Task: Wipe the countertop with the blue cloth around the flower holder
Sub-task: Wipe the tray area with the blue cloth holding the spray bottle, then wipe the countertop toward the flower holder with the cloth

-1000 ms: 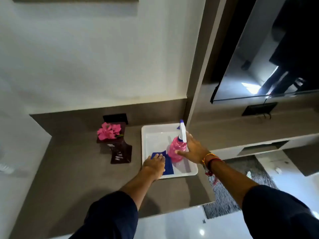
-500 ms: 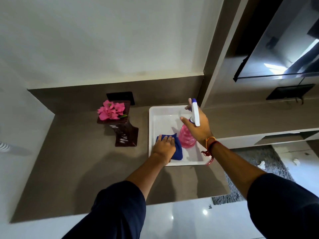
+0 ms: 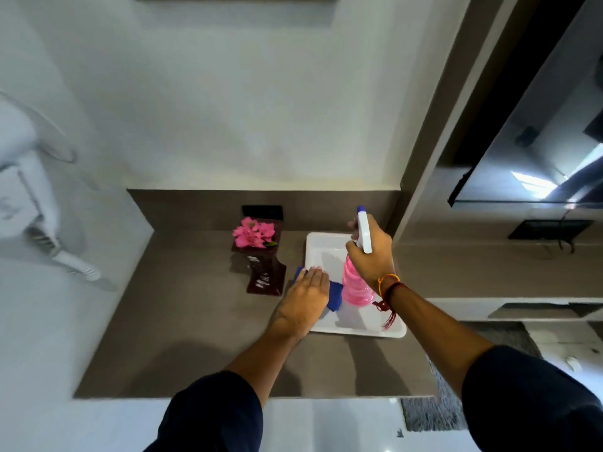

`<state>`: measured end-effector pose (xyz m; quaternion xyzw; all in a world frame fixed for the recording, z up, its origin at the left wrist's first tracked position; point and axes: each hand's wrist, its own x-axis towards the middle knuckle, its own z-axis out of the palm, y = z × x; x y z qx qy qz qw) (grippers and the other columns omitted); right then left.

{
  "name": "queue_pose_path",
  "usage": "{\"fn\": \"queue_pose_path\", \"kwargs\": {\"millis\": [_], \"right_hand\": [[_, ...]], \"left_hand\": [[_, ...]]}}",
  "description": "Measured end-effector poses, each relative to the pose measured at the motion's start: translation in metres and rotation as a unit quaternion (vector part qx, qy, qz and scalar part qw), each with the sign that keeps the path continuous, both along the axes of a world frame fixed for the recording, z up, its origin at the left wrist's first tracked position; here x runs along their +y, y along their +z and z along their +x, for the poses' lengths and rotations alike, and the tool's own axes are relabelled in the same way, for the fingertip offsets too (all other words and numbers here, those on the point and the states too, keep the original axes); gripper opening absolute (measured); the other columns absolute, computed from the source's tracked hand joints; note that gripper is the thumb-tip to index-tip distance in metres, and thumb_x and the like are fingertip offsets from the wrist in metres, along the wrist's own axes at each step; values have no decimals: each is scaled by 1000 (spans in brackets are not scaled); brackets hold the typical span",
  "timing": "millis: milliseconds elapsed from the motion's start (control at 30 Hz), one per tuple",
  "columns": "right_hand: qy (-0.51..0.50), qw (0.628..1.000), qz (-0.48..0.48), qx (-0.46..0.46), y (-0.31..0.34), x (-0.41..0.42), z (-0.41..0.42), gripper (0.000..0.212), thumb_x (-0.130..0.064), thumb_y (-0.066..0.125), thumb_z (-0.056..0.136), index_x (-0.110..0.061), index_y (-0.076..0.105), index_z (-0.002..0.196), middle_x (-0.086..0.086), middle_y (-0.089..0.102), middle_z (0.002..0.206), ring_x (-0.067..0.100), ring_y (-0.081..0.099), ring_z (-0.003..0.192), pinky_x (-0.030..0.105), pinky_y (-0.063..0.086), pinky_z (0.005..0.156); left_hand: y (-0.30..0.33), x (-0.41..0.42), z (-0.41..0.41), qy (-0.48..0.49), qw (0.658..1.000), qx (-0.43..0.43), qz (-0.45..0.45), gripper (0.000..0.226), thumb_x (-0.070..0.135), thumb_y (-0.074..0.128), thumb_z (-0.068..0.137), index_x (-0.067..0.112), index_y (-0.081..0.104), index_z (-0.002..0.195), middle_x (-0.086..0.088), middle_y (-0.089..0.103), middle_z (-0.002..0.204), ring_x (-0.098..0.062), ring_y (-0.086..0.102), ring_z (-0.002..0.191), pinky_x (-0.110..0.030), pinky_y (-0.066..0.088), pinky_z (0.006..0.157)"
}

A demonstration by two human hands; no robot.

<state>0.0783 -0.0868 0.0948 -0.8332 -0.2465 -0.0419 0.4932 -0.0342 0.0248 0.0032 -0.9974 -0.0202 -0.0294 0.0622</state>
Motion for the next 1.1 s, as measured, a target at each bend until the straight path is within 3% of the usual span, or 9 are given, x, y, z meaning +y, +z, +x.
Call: {"fn": "queue_pose_path", "kwargs": {"millis": [100, 233, 433, 533, 733, 933, 1000, 1100], "right_hand": [[22, 999, -46, -20, 27, 21, -33, 23, -3, 64, 74, -7, 59, 97, 10, 65, 76, 23, 62, 64, 37, 61, 62], [59, 991, -115, 23, 26, 56, -99, 21, -8, 58, 66, -9, 60, 87, 12, 68, 75, 35, 64, 68, 44, 56, 61], [104, 973, -164, 122, -16, 90, -176, 22, -16, 56, 60, -16, 62, 81, 10, 70, 74, 31, 64, 65, 31, 51, 56], [90, 969, -182, 141, -22, 99, -182, 25, -18, 57, 62, -15, 65, 86, 12, 70, 79, 32, 67, 71, 35, 59, 62], [73, 968, -195, 138, -28, 92, -174, 30, -13, 58, 67, -10, 63, 96, 14, 69, 85, 32, 69, 76, 44, 62, 68], [2, 985, -146, 94, 6, 61, -124, 20, -12, 57, 68, -11, 57, 87, 11, 67, 79, 35, 66, 73, 41, 56, 61], [-28, 989, -123, 72, 19, 48, -97, 22, -10, 57, 70, -8, 60, 92, 15, 69, 82, 36, 66, 74, 45, 59, 67], [-56, 994, -75, 53, 20, 22, -58, 24, -7, 61, 77, -7, 60, 102, 13, 67, 79, 28, 65, 67, 41, 61, 65]], "left_hand": [[19, 13, -36, 34, 999, -10, 0, 54, 1, 48, 96, -7, 31, 146, -26, 40, 152, -36, 35, 144, -46, 23, 123], [31, 37, -92, 133, 990, -12, -48, 41, 5, 36, 100, 1, 41, 140, -19, 49, 145, -32, 43, 137, -39, 26, 120], [27, 65, -152, 207, 974, 31, -81, 44, 13, 54, 95, 9, 44, 137, -12, 54, 137, -27, 51, 127, -37, 36, 114], [26, 70, -163, 218, 971, 59, -82, 37, 14, 56, 94, 9, 49, 130, -12, 57, 132, -27, 53, 123, -37, 39, 112], [30, 69, -160, 225, 966, 70, -110, 48, 27, 69, 87, 9, 50, 127, -12, 59, 129, -26, 56, 119, -37, 42, 109], [41, 61, -135, 206, 972, 57, -101, 38, 16, 64, 91, 4, 54, 125, -15, 60, 129, -29, 55, 119, -37, 41, 107], [44, 55, -122, 187, 978, 46, -86, 36, 11, 59, 92, 3, 54, 127, -16, 61, 129, -29, 55, 120, -37, 40, 108], [43, 46, -103, 165, 983, 28, -71, 44, 10, 62, 90, 3, 49, 131, -15, 60, 130, -28, 55, 120, -37, 42, 108]]}}
